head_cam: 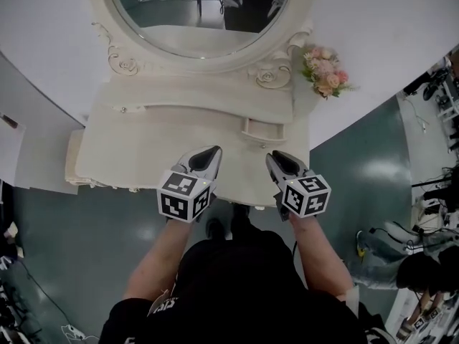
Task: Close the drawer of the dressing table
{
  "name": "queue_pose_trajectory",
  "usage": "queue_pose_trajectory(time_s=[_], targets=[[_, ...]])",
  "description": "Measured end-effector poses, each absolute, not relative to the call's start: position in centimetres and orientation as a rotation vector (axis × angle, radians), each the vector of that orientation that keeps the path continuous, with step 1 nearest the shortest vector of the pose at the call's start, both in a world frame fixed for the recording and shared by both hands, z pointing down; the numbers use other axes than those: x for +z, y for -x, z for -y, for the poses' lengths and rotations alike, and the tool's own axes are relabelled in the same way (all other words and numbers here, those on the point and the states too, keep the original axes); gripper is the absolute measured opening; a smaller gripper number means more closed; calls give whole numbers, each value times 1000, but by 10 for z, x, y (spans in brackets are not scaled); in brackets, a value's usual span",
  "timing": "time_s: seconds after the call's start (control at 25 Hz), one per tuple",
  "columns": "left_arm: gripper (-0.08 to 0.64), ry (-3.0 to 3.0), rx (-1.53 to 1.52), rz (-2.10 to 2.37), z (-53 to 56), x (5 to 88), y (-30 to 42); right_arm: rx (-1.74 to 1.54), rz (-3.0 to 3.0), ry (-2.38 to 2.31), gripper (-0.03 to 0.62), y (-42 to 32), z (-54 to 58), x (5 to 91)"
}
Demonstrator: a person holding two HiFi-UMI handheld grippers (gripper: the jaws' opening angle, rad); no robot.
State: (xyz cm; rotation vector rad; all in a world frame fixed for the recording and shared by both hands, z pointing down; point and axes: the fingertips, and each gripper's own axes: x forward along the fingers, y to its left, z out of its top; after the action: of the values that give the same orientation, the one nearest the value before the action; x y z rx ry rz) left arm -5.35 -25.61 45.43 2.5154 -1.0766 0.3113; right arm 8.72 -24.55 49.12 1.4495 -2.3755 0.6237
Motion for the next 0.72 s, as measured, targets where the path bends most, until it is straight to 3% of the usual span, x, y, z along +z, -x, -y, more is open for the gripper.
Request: queue_pose_trajectory(time_s=[0.72], targets=[[8, -2412, 410, 1080, 300, 500, 36, 866, 2211, -1331, 143, -99, 292, 595]])
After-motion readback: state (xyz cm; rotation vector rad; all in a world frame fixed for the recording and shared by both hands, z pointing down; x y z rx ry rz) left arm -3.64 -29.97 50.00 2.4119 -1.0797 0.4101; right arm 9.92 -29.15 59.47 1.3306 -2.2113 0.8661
